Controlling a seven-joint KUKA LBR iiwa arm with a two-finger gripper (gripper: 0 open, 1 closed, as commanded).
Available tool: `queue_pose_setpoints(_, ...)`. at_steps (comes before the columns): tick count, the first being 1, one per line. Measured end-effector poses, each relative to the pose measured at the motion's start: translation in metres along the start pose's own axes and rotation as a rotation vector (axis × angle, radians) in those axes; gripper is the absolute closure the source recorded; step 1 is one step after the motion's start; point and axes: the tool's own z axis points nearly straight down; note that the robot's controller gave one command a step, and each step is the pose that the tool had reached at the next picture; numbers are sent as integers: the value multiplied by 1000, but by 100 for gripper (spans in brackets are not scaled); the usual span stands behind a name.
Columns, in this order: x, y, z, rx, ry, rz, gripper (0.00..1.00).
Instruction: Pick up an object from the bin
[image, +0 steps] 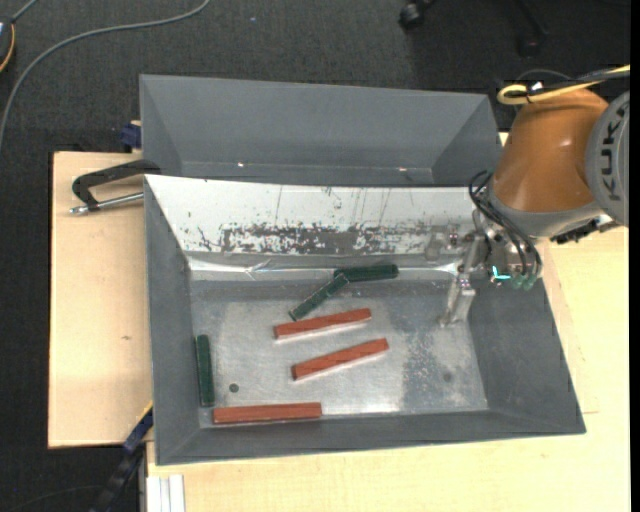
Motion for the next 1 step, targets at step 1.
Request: queue_pose_setpoints(1, 10, 70, 84, -2, -1, -323, 0)
